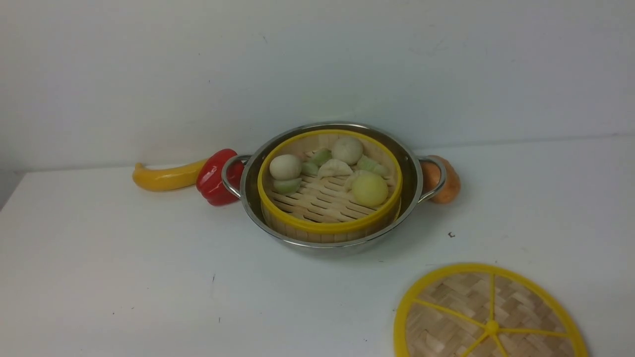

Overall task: Place the steamer in the pot on the white table, and put the lid on the steamer.
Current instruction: 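Move the gripper down to the bamboo steamer lid and grasp its center knob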

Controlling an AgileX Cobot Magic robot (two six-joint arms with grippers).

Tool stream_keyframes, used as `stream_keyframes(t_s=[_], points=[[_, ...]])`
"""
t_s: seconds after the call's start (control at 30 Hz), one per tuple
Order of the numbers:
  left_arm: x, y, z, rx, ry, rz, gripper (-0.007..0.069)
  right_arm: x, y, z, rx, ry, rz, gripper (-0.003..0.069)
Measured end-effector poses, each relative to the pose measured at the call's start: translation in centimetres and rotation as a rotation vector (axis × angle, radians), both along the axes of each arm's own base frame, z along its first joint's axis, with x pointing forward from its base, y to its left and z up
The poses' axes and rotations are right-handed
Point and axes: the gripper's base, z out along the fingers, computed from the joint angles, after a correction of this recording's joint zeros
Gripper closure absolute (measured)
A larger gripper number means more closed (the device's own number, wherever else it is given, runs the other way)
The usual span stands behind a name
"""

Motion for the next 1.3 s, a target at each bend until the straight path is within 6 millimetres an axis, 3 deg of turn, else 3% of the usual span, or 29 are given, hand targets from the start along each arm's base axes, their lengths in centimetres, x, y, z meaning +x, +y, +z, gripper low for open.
stream_keyframes(t_s=[1.0,1.13,1.3], points=[[0.0,0.0,0.0,0.005,0.001,-0.001,0.0410,0.0,0.0,0.1,0.012,-0.015,0.000,0.0410],[0.0,0.0,0.0,0.005,0.001,-0.001,0.0404,0.1,0.1,1.5,0.118,-0.154,0.002,0.0410],[0.0,0.0,0.0,0.005,0.001,-0.001,0.0396,-0.1,-0.1,3.6,0.382,-0.371,0.003,0.0410]])
